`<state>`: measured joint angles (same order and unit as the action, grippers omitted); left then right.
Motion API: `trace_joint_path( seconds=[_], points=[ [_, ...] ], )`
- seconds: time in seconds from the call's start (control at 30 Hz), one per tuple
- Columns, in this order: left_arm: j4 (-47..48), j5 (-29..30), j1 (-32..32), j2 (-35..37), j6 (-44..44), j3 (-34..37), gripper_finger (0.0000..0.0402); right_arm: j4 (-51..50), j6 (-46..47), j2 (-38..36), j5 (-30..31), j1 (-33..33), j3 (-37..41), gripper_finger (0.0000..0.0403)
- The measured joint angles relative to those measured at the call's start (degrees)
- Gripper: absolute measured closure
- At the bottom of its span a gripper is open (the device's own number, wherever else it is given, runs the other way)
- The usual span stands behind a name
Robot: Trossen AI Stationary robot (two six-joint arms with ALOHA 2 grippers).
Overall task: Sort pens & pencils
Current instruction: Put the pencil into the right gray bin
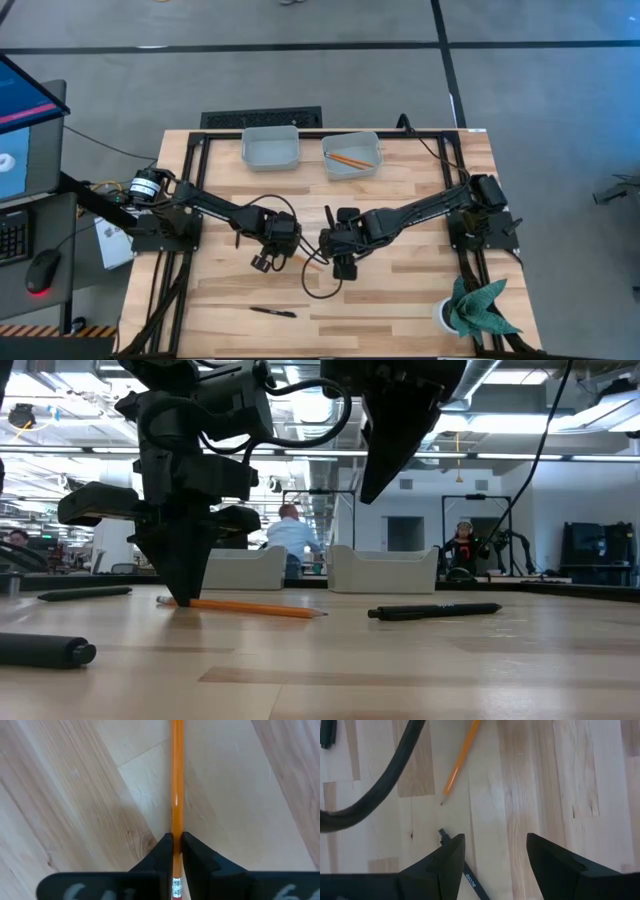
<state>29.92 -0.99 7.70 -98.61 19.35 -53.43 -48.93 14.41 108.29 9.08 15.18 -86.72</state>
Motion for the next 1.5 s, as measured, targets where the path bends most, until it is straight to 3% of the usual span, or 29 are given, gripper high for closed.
trace_joint_path(
  seconds=[0.27, 0.53, 0.83, 1.03, 1.5],
  points=[
    [1.3, 0.0, -0.3, 0.0, -0.6, -3.2, 0.0384, -0.5, 0.0, 0.0, 0.0, 0.0, 0.0, 0.0168],
    [8.5, 0.6, -2.9, 0.0, -0.4, -9.3, 0.0384, -2.9, 0.2, -0.9, 0.0, 0.1, 0.0, 0.0168],
    [15.9, 2.9, -7.3, 0.0, -2.7, -15.4, 0.0384, -1.4, 0.2, -6.6, 5.9, 0.2, 0.0, 0.0168],
    [17.5, 2.9, -9.0, 1.4, -2.6, -18.7, 0.0384, -1.6, 0.2, -10.0, 6.1, 0.0, 0.0, 0.0168],
    [20.2, 2.9, -10.2, 3.3, -4.3, -29.0, 0.0384, -2.6, 0.2, -10.2, 11.4, 0.0, 0.0, 0.0168]
  ],
)
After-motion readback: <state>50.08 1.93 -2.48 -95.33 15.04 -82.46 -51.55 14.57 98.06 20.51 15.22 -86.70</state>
